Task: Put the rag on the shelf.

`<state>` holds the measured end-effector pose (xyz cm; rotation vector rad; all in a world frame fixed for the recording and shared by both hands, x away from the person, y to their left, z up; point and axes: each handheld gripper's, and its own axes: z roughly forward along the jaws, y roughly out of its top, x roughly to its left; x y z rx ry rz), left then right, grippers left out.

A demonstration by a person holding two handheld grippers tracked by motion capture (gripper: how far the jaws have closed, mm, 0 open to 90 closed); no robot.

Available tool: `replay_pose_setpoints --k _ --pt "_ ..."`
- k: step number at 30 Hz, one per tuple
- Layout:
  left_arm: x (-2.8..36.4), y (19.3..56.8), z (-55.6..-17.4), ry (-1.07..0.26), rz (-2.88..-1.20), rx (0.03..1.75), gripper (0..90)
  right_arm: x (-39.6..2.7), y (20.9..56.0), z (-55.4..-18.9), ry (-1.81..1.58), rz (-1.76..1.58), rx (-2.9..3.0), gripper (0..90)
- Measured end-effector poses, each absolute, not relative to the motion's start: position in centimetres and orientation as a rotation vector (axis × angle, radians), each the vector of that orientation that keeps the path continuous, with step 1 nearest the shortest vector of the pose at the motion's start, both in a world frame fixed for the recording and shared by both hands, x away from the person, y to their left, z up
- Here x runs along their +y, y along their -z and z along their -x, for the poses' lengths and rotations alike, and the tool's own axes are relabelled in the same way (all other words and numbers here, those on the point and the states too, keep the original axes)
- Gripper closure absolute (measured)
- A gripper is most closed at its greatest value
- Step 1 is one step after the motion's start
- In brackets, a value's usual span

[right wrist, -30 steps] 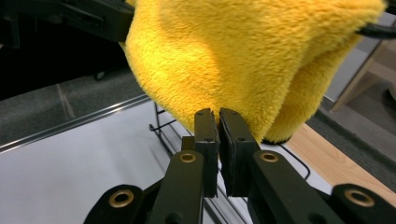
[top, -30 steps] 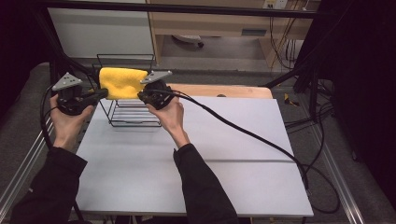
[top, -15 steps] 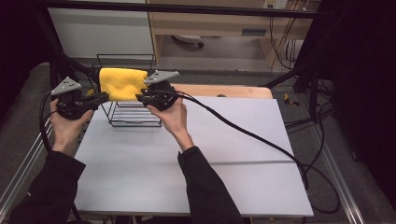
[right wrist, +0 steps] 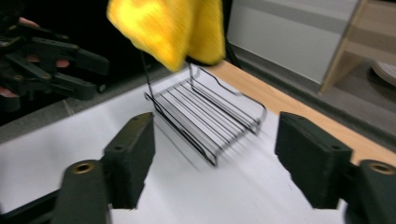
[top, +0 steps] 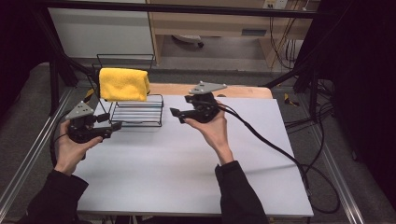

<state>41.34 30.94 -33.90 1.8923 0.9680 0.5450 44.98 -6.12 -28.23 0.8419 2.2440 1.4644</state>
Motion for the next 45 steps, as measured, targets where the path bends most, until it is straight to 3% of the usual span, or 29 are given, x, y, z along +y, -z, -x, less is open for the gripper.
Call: replay_pose_setpoints --k 9,17,33,45 --pt "29.1 37.5 -40.4 -0.491 -1.904 0.968 17.2 -13.6 32.4 -43.3 -1.418 -1.004 2.219 8.5" --pt "28.7 41.2 -39.5 -0.441 -1.968 0.989 9.8 -19.0 36.0 -41.4 -1.423 -1.090 2.190 4.1" --pt "28.9 43.4 -38.4 -0.420 -2.005 0.976 8.2 -26.5 42.5 -37.8 -1.372 -1.216 2.190 0.9" --pt "29.2 44.2 -38.1 -0.428 -2.014 0.981 8.7 -28.1 44.4 -36.5 -1.353 -1.256 2.177 0.5"
